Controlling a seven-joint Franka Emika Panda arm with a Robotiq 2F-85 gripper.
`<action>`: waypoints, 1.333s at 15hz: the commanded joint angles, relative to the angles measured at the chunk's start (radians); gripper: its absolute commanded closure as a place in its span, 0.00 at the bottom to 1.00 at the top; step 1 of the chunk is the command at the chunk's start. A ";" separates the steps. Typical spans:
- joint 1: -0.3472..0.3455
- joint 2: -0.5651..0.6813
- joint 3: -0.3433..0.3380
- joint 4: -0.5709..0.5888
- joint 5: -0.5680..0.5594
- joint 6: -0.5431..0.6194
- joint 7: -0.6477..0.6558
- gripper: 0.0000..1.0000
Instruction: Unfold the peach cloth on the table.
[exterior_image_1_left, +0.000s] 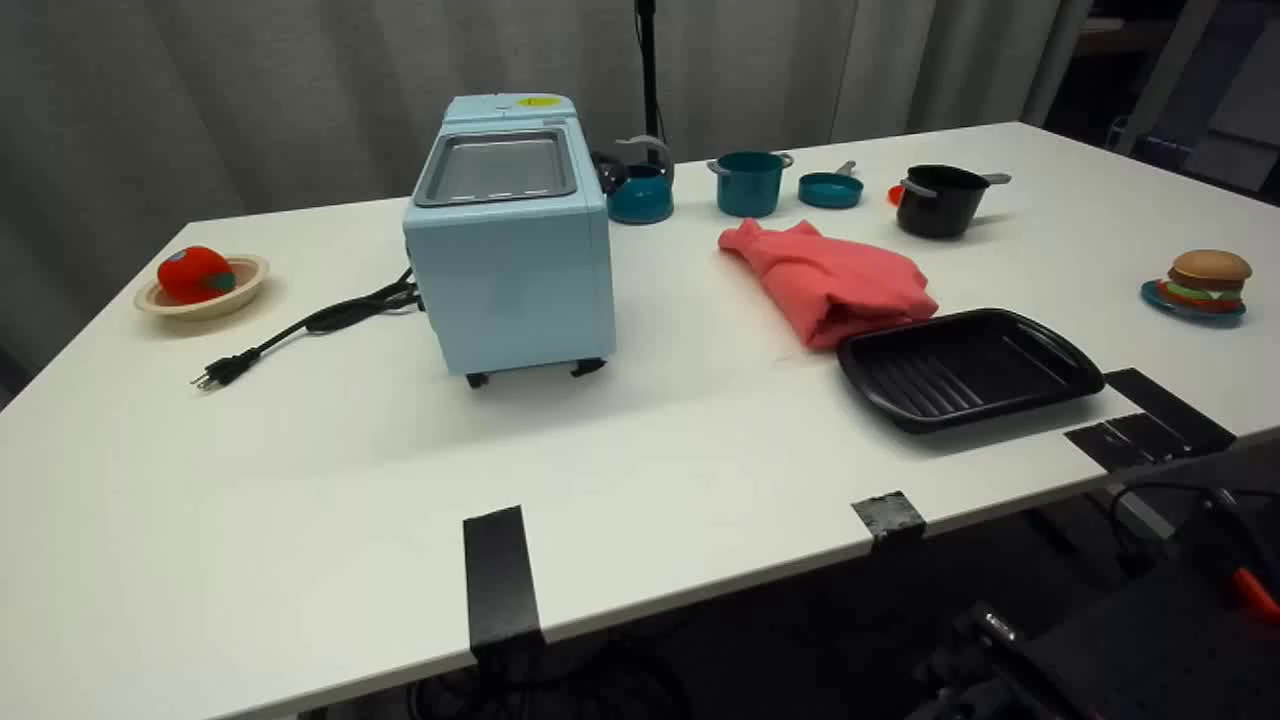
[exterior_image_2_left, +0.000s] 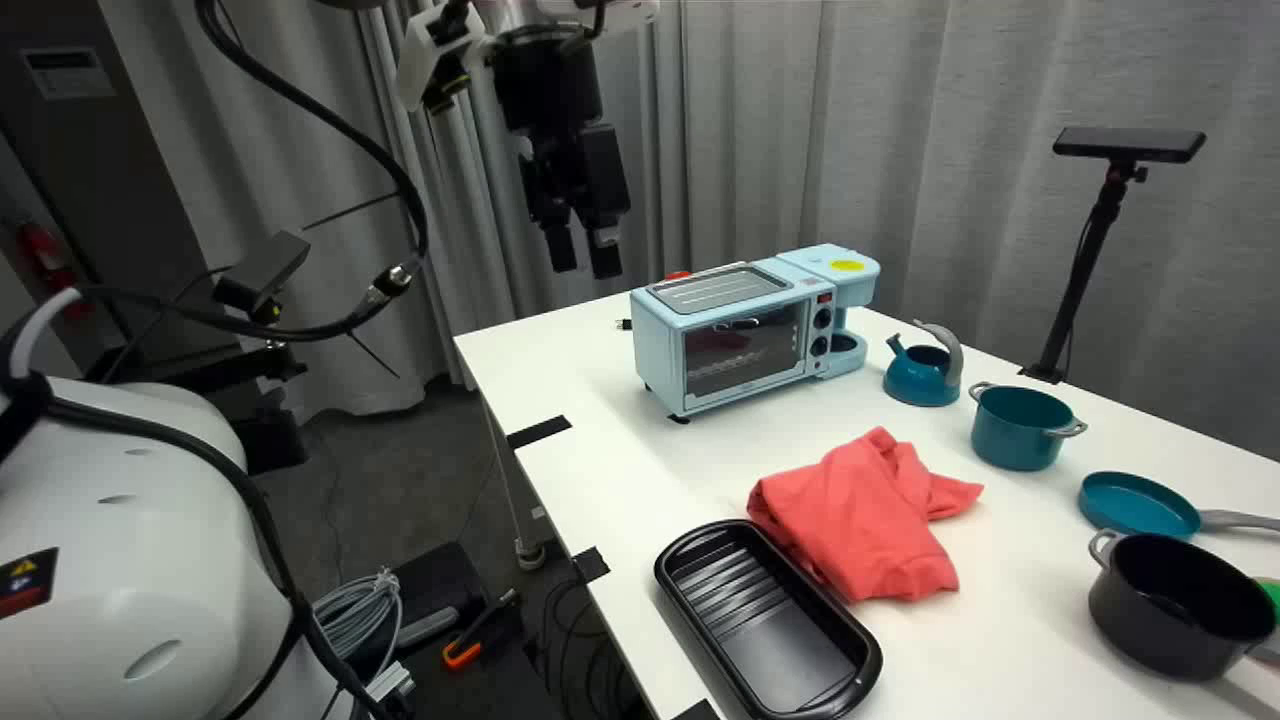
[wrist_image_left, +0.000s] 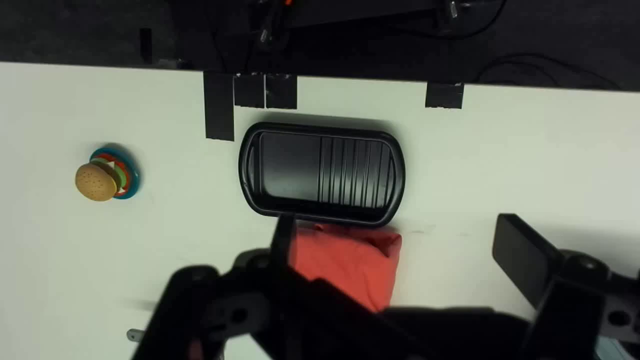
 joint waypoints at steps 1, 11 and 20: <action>0.013 0.004 -0.009 0.003 -0.006 -0.003 0.007 0.00; 0.010 0.017 -0.011 0.009 -0.002 0.004 0.010 0.00; -0.017 0.376 -0.129 0.106 0.005 0.284 -0.068 0.00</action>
